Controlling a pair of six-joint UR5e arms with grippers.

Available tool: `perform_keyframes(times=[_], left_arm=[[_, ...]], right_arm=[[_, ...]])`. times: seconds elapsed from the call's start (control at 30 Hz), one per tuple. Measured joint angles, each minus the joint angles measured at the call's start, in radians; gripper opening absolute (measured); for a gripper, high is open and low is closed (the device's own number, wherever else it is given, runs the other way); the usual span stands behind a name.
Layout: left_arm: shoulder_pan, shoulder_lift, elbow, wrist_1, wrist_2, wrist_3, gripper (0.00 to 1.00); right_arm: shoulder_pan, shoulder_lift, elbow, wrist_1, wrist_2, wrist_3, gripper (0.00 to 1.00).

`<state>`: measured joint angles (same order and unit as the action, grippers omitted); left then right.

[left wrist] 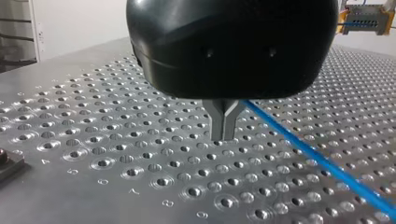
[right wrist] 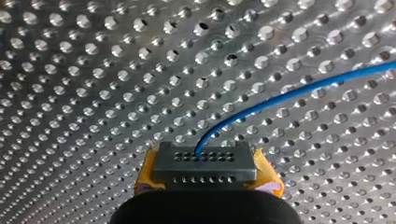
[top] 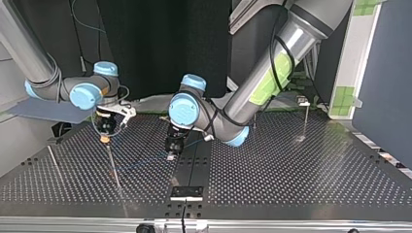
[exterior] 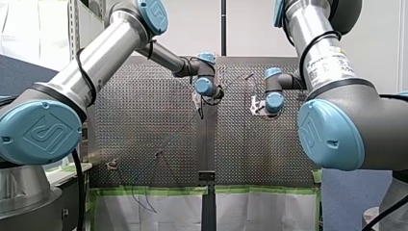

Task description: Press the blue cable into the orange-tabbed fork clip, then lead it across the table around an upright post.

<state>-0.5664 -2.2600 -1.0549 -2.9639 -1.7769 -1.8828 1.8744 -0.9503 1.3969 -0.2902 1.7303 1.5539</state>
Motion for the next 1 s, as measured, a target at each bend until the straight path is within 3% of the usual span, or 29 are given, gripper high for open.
perform_keyframes(times=[0.5,0.9,1.0], left_arm=[[-0.002,0.000,0.000,-0.023,-0.031,0.025,0.00],[-0.003,0.000,0.000,-0.026,-0.031,0.037,0.00],[-0.004,0.000,0.000,-0.028,-0.032,0.044,0.07]], right_arm=[[-0.015,0.024,0.075,-0.079,-0.004,-0.001,0.00],[-0.018,0.087,0.084,-0.086,0.002,-0.007,0.00],[-0.019,0.101,0.084,-0.090,0.003,-0.007,0.00]])
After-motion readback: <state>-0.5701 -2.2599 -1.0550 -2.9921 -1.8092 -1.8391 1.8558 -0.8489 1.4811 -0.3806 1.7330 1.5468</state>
